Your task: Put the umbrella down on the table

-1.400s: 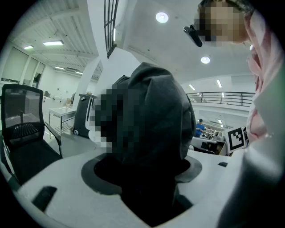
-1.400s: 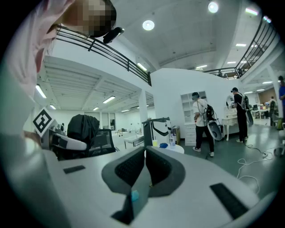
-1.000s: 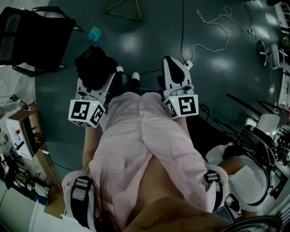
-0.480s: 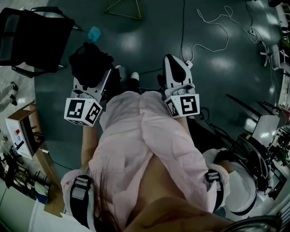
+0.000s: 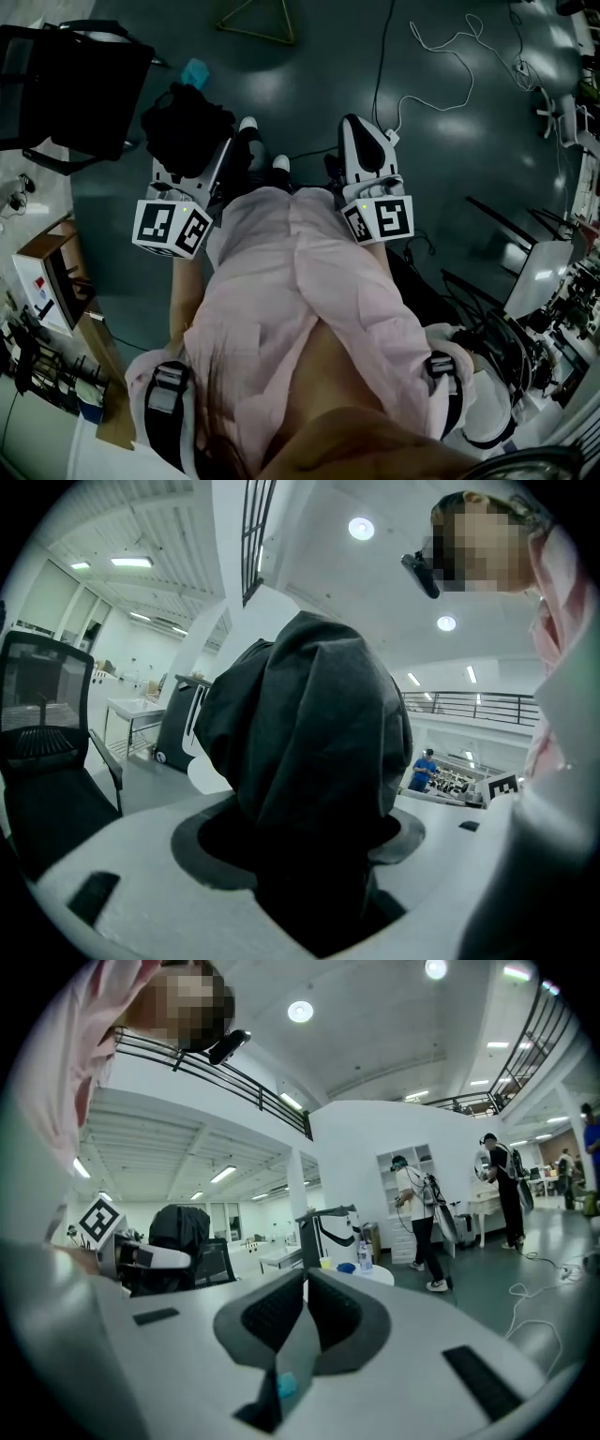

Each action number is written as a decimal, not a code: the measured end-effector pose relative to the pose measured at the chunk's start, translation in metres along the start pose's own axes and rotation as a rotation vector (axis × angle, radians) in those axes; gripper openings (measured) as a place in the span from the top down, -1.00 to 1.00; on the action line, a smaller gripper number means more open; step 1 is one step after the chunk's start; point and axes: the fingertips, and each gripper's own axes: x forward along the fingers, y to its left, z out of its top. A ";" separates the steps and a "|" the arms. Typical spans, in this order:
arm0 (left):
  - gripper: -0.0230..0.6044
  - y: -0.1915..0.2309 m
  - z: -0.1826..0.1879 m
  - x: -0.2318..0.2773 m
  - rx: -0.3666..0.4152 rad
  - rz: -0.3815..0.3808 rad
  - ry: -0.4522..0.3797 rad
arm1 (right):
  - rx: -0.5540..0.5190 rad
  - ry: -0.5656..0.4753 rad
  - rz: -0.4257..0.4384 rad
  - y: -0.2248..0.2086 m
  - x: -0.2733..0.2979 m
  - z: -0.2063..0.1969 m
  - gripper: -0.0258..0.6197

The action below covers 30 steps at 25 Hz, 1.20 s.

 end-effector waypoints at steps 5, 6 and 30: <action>-0.09 0.029 0.028 0.026 0.020 -0.031 0.012 | 0.016 -0.031 -0.017 0.006 0.046 0.017 0.82; -0.09 0.035 0.033 0.031 0.024 -0.038 0.014 | 0.017 -0.036 -0.025 0.007 0.053 0.020 0.82; -0.09 0.106 0.075 0.113 -0.024 0.008 0.026 | 0.015 -0.012 -0.004 -0.022 0.173 0.041 0.82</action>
